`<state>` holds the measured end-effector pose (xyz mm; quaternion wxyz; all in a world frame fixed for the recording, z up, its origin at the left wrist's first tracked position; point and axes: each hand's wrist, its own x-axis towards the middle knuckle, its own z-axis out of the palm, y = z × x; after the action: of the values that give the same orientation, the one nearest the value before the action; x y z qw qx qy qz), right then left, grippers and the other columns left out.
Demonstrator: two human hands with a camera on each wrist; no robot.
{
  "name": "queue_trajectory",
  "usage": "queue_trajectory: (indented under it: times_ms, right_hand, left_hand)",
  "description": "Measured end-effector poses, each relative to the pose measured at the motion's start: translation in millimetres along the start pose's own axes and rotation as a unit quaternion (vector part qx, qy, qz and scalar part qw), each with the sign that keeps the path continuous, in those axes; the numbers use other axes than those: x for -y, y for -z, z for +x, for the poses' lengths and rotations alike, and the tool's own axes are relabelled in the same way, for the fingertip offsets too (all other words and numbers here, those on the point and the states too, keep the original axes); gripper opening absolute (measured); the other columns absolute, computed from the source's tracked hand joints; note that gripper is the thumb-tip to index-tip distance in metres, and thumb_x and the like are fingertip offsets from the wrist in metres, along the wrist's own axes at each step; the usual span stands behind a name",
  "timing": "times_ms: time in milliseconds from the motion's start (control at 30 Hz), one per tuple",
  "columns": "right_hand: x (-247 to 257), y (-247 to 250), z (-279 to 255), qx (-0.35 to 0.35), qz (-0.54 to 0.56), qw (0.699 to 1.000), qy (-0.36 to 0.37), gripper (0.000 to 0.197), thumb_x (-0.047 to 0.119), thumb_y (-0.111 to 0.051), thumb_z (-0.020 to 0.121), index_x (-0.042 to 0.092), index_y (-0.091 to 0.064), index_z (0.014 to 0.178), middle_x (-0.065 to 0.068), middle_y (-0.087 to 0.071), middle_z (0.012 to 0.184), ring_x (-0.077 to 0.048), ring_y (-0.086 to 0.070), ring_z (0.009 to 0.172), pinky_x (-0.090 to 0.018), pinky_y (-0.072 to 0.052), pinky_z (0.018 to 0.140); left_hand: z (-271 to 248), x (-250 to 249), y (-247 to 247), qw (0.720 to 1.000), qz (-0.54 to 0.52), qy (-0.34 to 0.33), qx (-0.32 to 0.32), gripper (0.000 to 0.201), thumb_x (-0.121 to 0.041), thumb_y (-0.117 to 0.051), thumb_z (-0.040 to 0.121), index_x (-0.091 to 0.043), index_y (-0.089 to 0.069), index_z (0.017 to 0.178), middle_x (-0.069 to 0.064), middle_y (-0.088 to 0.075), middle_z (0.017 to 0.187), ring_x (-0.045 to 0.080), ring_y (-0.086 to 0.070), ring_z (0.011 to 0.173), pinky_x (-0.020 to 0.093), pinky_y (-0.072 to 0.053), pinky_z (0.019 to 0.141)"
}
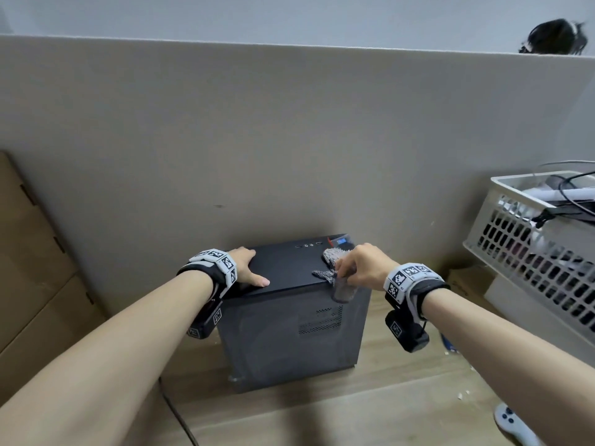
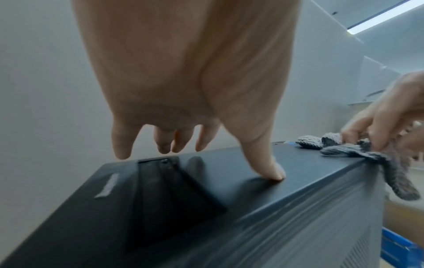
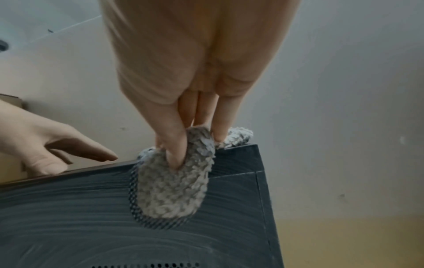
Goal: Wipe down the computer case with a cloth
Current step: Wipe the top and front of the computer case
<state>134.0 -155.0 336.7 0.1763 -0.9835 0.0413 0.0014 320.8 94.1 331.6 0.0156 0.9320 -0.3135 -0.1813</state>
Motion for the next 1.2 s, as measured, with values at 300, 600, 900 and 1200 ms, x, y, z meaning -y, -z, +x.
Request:
queue_trajectory:
  times_ms: [300, 600, 900, 1200]
  right_hand:
    - [-55.2, 68.3, 26.0, -0.079, 0.31, 0.947, -0.006, 0.023, -0.013, -0.072, 0.075, 0.009, -0.077, 0.071, -0.017, -0.075, 0.081, -0.016, -0.065, 0.065, -0.029, -0.055, 0.066]
    - [-88.2, 59.3, 99.5, -0.146, 0.4, 0.904, -0.02, 0.017, -0.004, -0.073, 0.081, 0.012, -0.076, 0.084, -0.003, -0.074, 0.078, -0.006, -0.066, 0.067, -0.023, -0.053, 0.066]
    - [-101.2, 17.9, 103.6, 0.084, -0.088, 0.982, 0.141, 0.055, 0.042, -0.049, 0.1, 0.012, -0.046, 0.145, -0.001, -0.034, 0.158, -0.019, -0.03, 0.145, -0.037, -0.03, 0.116]
    - [-89.4, 6.1, 98.2, 0.076, -0.176, 0.978, 0.083, 0.03, 0.035, -0.046, 0.096, 0.018, -0.062, 0.114, 0.001, -0.04, 0.135, -0.02, -0.033, 0.128, -0.045, -0.049, 0.093]
  left_hand:
    - [34.1, -81.8, 8.2, 0.996, -0.032, -0.084, 0.03, 0.104, -0.065, -0.069, 0.077, -0.012, -0.022, 0.153, 0.002, -0.029, 0.157, 0.02, -0.03, 0.143, 0.032, -0.025, 0.116]
    - [77.8, -130.3, 17.1, 0.996, 0.006, -0.066, 0.058, 0.127, -0.065, -0.076, 0.067, -0.009, -0.005, 0.156, 0.012, -0.002, 0.164, 0.02, -0.002, 0.151, 0.036, -0.01, 0.123]
    - [84.7, -133.1, 7.8, 0.998, 0.022, -0.039, 0.054, 0.118, -0.066, -0.075, 0.068, 0.001, -0.02, 0.148, 0.016, -0.022, 0.154, 0.03, -0.019, 0.146, 0.043, -0.023, 0.118]
    - [70.4, -132.7, 6.5, 0.994, 0.052, -0.052, 0.082, 0.124, -0.072, -0.071, 0.067, -0.009, -0.009, 0.154, 0.012, -0.002, 0.162, 0.024, -0.002, 0.15, 0.047, -0.017, 0.12]
